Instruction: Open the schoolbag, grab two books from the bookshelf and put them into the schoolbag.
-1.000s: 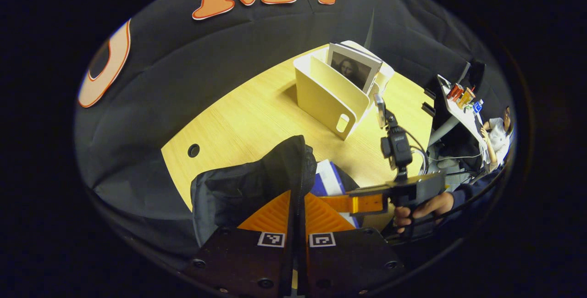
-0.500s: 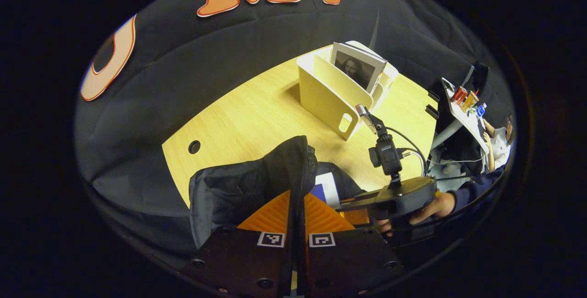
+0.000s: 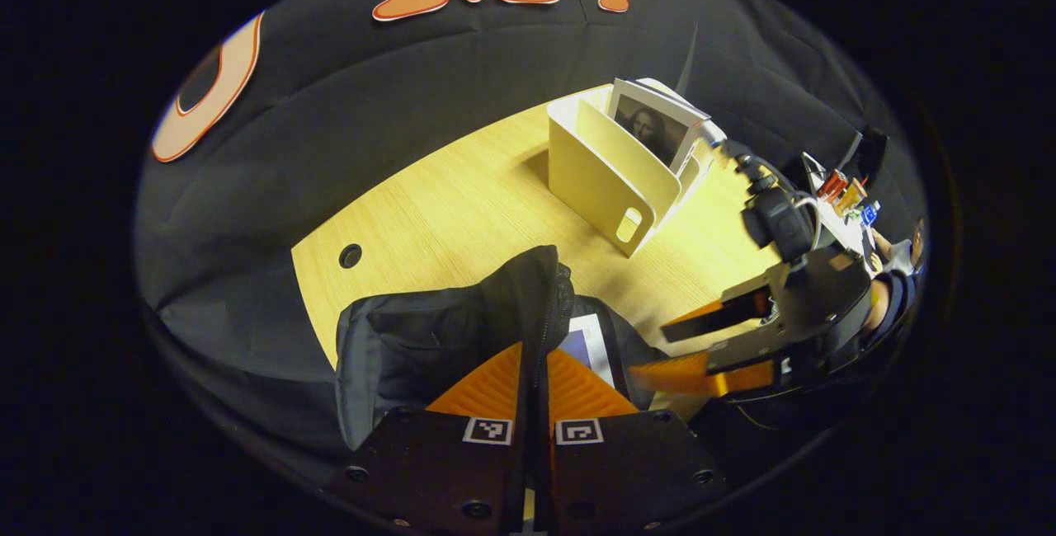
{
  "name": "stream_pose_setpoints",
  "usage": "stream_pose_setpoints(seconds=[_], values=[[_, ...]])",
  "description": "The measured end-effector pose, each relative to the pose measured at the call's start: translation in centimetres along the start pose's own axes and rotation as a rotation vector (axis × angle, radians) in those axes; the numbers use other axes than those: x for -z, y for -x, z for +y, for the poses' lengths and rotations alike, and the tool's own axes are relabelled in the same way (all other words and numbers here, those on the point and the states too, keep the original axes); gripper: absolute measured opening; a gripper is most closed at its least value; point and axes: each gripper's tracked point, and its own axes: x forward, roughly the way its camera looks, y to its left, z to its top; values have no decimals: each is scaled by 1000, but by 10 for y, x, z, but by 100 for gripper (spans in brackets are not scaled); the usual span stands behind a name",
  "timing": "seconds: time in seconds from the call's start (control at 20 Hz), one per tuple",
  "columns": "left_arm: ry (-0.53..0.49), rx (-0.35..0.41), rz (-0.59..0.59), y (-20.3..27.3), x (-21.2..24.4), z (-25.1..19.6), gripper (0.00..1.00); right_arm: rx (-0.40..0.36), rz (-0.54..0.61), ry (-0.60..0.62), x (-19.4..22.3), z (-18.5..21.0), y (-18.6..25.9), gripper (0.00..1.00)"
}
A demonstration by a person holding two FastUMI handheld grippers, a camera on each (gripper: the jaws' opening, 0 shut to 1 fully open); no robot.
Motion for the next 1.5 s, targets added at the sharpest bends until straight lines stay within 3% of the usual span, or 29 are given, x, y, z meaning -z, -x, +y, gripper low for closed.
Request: stream_pose_setpoints(seconds=[0.4,0.65,1.1,1.3,1.5], values=[[37,-19,12,-9,-2,-2,5,196,-64,233,-83,-75,110,98],[72,-47,22,-10,-3,-1,5,290,-71,296,-135,-105,152,98],[130,-85,46,-13,1,-4,5,364,-57,356,-227,-134,165,98],[161,-103,58,-15,2,-5,5,387,-14,339,-268,-155,146,98],[188,-125,73,-15,4,-6,5,388,65,292,-283,-171,115,98]])
